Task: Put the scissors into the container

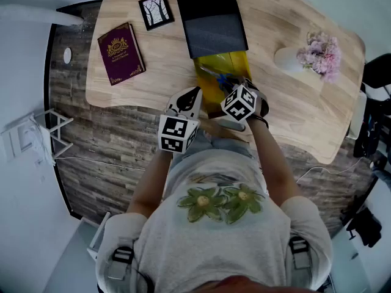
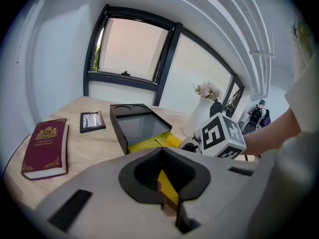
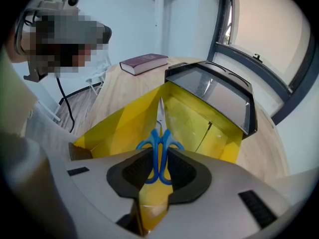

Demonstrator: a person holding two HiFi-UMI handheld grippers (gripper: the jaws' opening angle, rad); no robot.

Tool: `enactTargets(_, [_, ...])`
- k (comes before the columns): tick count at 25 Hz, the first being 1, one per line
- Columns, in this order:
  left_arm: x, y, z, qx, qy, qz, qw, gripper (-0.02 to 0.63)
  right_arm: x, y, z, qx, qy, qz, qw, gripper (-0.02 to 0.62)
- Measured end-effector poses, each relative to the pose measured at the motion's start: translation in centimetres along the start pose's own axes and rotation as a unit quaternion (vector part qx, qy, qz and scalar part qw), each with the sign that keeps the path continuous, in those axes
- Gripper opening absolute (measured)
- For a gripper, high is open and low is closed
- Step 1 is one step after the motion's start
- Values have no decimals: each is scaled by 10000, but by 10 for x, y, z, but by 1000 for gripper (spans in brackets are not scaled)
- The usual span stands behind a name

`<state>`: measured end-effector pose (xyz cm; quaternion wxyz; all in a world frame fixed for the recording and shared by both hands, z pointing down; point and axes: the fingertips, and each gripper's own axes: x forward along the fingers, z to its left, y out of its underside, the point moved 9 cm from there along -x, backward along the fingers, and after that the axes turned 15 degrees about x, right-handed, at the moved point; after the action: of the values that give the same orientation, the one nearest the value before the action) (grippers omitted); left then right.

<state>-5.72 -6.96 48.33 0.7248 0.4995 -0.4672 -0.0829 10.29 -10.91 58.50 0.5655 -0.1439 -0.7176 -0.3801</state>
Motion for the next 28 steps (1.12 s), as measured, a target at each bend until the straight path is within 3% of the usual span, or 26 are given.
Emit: enactTargets(28, [2, 1, 11, -104, -95, 37, 9999, 6, 12, 1, 0, -55, 71, 341, 9994, 89])
